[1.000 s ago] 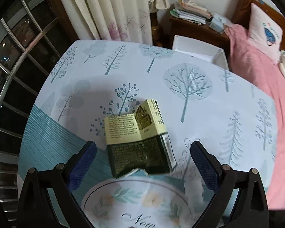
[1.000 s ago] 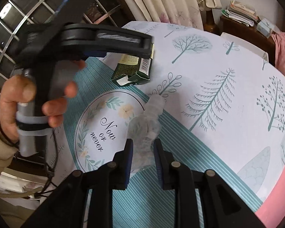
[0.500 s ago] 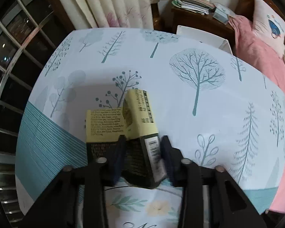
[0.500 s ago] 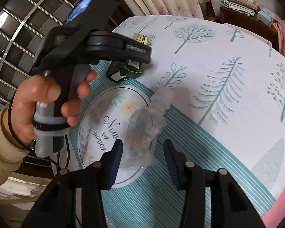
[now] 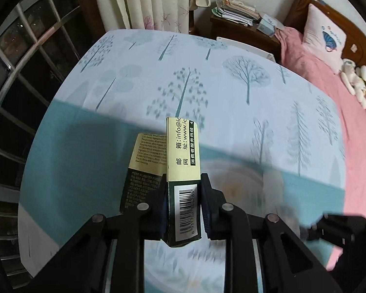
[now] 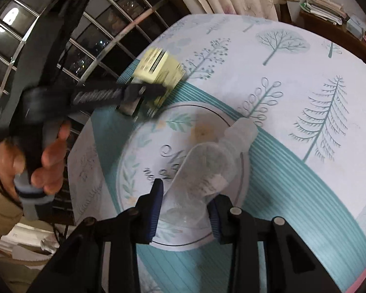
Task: Collect trash
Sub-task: 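Grasp the green-yellow box with the left tool while the right tool grasps the clear plastic bottle, then carry box and bottle down over the bin and open both tools to drop them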
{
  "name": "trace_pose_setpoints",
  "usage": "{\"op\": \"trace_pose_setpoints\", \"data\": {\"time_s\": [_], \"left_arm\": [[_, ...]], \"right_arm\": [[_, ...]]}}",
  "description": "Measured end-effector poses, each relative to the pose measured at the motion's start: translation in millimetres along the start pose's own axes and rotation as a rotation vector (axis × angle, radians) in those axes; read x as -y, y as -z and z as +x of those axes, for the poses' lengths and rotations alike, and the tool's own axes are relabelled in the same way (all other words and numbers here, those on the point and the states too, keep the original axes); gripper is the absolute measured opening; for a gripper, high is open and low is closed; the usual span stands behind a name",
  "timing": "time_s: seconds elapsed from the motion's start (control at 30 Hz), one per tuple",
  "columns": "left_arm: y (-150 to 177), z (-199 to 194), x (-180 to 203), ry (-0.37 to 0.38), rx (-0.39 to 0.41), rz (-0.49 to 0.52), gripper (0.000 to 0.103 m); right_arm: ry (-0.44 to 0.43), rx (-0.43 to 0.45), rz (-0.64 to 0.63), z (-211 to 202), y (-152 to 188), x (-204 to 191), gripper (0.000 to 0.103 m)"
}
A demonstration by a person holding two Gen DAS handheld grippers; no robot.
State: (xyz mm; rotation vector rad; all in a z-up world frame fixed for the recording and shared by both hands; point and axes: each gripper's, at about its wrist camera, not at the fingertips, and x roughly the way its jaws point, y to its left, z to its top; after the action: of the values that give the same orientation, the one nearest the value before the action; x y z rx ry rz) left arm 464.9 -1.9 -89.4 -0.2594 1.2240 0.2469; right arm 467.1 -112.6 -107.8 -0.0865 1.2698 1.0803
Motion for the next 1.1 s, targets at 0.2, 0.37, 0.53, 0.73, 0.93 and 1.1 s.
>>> {"op": "trace_pose_setpoints", "data": {"time_s": [0.2,0.37,0.53,0.73,0.93,1.1], "left_arm": [[54,-40,-21,0.061,-0.003,0.015,0.021],[100,-73,-40,0.091,-0.007,0.049,0.021],[145,-104,-65,0.127,-0.009,0.109,0.021],[192,-136,-106,0.198,0.004,0.19,0.021],[235,-159,-144,0.245,0.039,0.306,0.021],[269,-163,-169,0.284,0.016,0.384,0.021]], "right_arm": [[0.015,0.072,0.036,-11,17,-35,0.034],[0.021,0.131,0.091,-20,46,-75,0.034],[0.066,0.191,0.135,-25,85,-129,0.034],[0.197,0.306,0.194,-33,135,-198,0.034],[0.305,0.389,0.288,-22,184,-263,0.034],[0.362,0.419,0.369,-9,223,-307,0.034]]}}
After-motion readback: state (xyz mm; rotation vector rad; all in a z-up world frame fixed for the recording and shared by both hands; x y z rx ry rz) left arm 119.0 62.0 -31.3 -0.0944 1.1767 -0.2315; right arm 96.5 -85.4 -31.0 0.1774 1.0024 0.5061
